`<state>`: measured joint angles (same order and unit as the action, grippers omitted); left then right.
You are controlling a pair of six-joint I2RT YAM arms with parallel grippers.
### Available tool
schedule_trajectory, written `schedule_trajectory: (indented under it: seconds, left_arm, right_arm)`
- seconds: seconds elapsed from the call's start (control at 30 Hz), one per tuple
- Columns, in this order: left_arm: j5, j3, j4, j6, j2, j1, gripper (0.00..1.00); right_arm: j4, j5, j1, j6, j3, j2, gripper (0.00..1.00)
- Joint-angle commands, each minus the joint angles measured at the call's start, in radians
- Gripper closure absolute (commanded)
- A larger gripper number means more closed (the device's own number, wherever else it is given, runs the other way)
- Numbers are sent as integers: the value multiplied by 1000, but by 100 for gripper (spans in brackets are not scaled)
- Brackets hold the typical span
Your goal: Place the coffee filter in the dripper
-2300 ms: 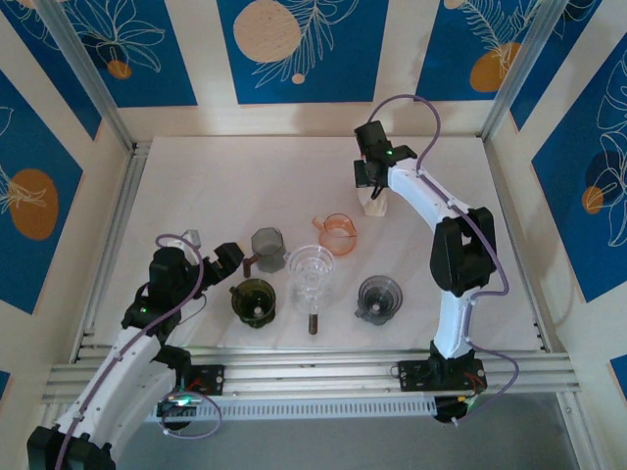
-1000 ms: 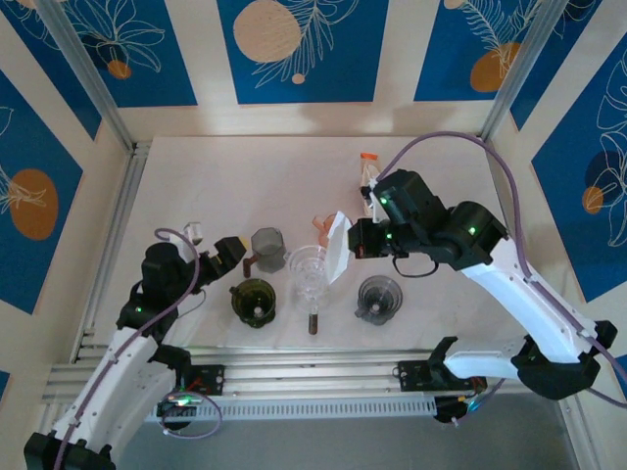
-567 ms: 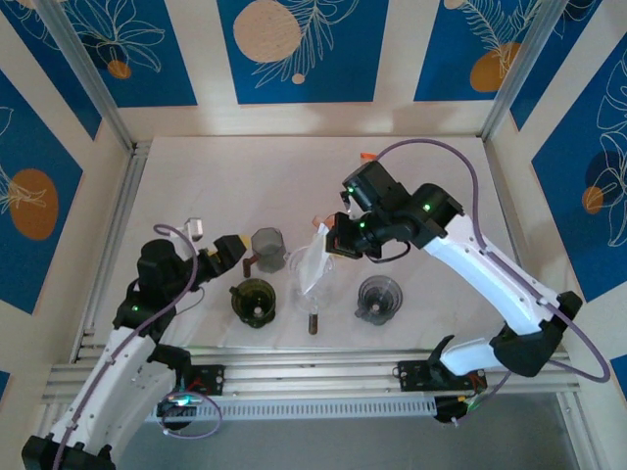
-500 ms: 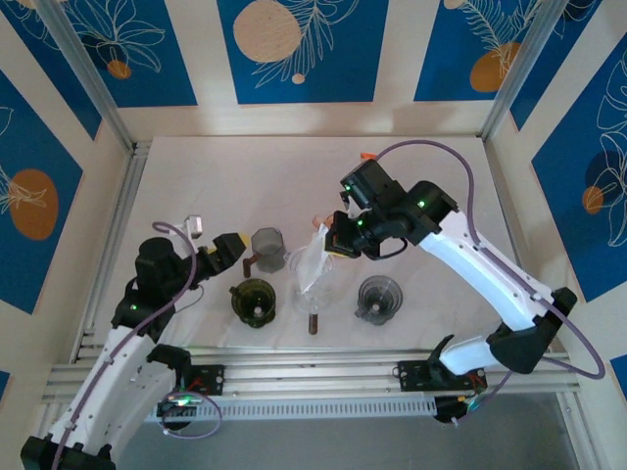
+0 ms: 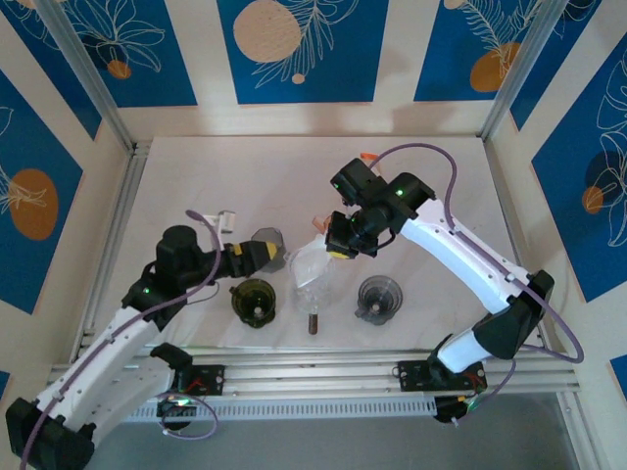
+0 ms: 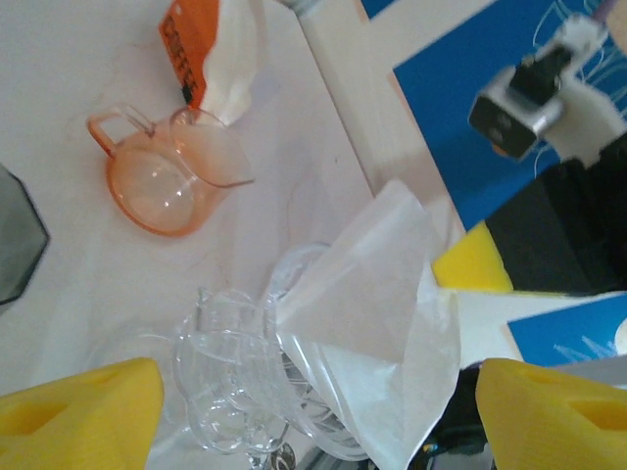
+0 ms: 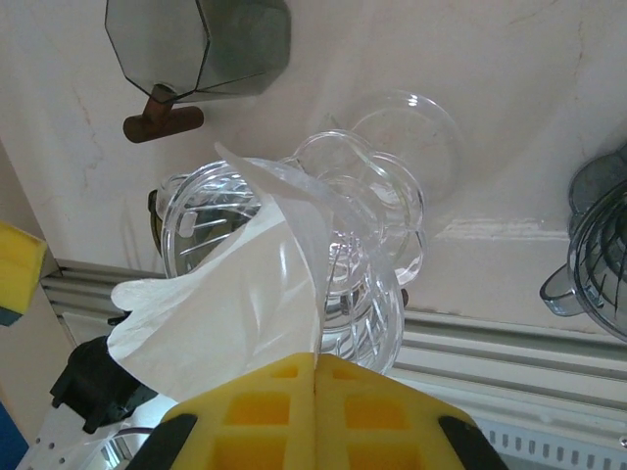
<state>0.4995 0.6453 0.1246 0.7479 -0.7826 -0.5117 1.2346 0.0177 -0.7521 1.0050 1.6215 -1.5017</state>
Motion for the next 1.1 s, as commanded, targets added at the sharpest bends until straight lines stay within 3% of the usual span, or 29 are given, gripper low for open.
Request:
schedule_trajectory:
  seconds: [0.0, 0.1, 0.23, 0.4, 0.57, 0.73, 0.87, 1.07]
  left_arm:
    - [-54, 63, 22, -111, -31, -75, 14]
    - [-71, 89, 30, -138, -74, -122, 14]
    - [-71, 111, 52, -143, -125, -134, 24]
    - [-93, 114, 68, -137, -129, -135, 27]
    - [-114, 129, 100, -142, -105, -135, 27]
    - [-144, 141, 132, -143, -67, -133, 20]
    - [-214, 145, 164, -141, -26, -134, 14]
    - [-273, 136, 178, -124, 32, -134, 13]
  right_arm:
    - [19, 21, 3, 11, 16, -23, 100]
    - [13, 32, -1, -3, 25, -35, 95]
    - [4, 55, -5, -29, 29, -33, 79]
    - [-57, 111, -16, -56, -22, 36, 64]
    - [-111, 205, -27, -119, -64, 102, 59]
    - [-231, 289, -55, -179, -143, 197, 58]
    - [-333, 299, -76, -193, -228, 250, 58]
    - [-267, 249, -70, -97, -271, 261, 58]
